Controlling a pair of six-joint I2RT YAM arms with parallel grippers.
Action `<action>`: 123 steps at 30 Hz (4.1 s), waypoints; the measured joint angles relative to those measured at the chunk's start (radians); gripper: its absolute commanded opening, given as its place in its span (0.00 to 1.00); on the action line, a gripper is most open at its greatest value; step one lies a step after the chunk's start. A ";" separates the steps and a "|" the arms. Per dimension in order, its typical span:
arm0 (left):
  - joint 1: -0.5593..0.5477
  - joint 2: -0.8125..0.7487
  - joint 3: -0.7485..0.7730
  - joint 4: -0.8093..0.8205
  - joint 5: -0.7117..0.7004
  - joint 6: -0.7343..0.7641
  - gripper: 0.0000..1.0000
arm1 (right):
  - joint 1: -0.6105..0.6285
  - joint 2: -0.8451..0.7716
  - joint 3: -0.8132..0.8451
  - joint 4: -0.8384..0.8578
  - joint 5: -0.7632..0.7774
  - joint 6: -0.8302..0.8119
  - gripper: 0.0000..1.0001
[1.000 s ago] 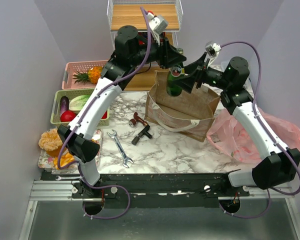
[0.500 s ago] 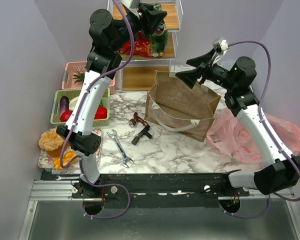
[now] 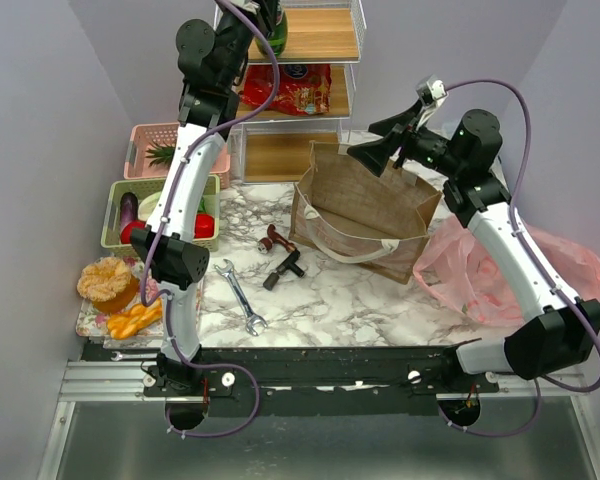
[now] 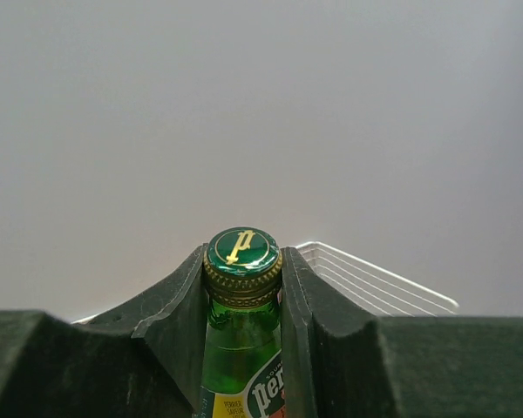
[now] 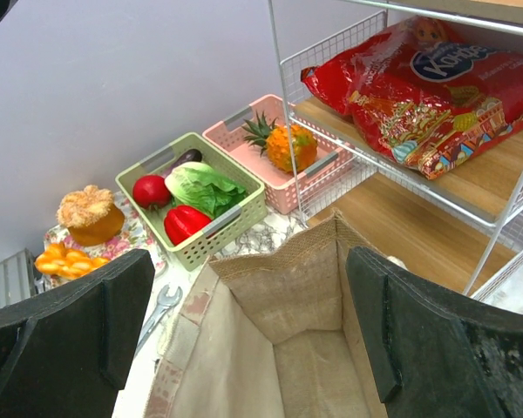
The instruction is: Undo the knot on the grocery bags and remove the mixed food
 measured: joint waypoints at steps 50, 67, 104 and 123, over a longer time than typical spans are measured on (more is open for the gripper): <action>0.093 0.085 0.002 0.272 -0.063 -0.024 0.99 | 0.000 0.080 0.067 -0.041 0.000 -0.008 1.00; 0.091 -0.461 -0.577 0.116 0.044 -0.018 0.98 | 0.000 0.071 0.243 -0.438 0.211 -0.241 1.00; -0.366 -0.637 -0.904 -0.635 0.397 0.432 0.99 | -0.675 -0.024 -0.358 -1.165 0.674 -0.935 1.00; -0.342 -0.577 -0.805 -0.628 0.348 0.376 0.98 | -0.676 0.232 -0.432 -0.836 0.620 -0.819 0.01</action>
